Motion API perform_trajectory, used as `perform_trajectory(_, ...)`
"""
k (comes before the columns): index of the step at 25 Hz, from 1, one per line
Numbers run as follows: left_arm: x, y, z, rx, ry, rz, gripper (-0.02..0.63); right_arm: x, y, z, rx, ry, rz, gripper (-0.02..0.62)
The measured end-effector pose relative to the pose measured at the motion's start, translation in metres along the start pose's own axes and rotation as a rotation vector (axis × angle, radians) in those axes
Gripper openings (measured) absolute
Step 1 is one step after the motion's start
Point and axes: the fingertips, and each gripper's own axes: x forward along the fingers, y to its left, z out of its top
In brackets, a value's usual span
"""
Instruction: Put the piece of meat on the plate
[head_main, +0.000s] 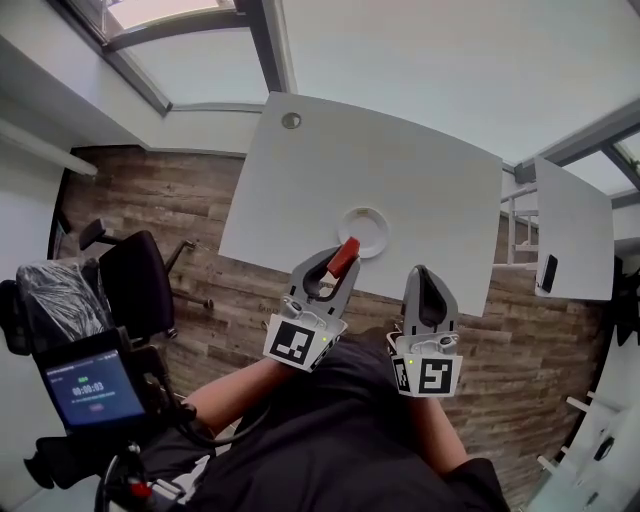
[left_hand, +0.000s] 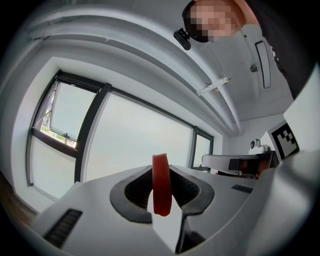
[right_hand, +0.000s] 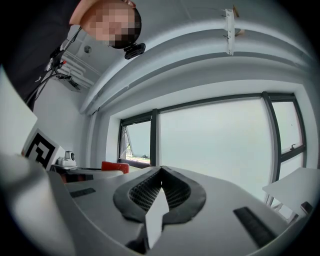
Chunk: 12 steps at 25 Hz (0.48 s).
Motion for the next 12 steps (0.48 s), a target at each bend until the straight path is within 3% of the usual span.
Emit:
perform_trajectory(7,0.000,0.034,0.007,0.009,-0.030,0.065,0.094,0.003,-0.011,-0.002,0.025,0.004,-0.016,0.005)
perform_trajectory(12,0.009,0.046,-0.003,0.011,0.014,0.109,0.094,0.018,-0.012,-0.002,0.059,-0.009,0.024,0.005)
